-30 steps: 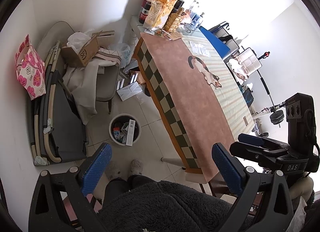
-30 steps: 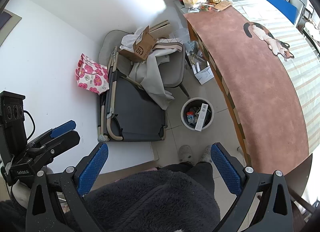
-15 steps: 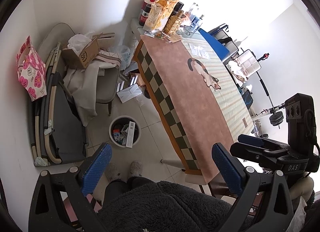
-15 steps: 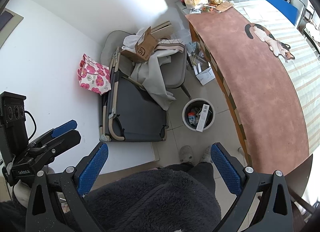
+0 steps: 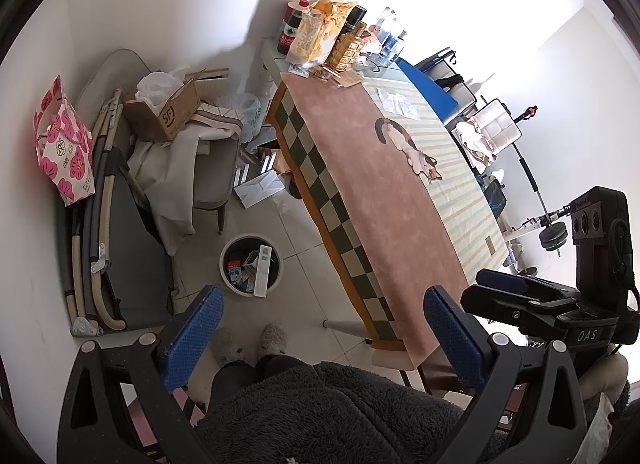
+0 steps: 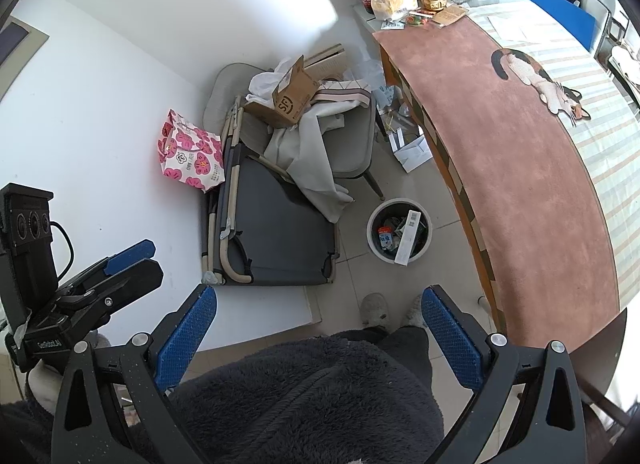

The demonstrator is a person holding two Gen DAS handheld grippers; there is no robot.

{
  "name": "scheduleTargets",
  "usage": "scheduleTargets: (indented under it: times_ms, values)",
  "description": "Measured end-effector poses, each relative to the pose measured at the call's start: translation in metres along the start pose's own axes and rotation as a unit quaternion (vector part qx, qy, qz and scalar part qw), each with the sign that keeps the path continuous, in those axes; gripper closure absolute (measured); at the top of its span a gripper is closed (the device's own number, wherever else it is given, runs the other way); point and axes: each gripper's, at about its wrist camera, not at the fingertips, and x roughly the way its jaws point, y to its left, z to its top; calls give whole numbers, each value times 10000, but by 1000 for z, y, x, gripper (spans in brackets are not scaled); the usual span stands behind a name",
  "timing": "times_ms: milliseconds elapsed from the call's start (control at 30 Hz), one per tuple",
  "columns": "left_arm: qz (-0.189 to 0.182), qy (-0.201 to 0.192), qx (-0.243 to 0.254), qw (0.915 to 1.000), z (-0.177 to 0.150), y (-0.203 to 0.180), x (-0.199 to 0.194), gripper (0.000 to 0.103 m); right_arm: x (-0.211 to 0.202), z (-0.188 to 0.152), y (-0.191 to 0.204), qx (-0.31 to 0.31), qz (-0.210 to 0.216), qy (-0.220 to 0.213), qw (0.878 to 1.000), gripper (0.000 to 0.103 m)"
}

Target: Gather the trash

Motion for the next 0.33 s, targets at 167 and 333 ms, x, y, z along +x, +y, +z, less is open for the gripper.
scheduleTargets:
  times_ms: [167, 333]
  values:
    - [-5, -4, -8, 10000, -1, 0, 0, 1, 0, -1, 0, -1, 4, 7, 10000, 0]
    - [-35, -6, 20, 10000, 3, 2, -2, 1, 0, 1, 0, 6, -3, -1, 10000, 0]
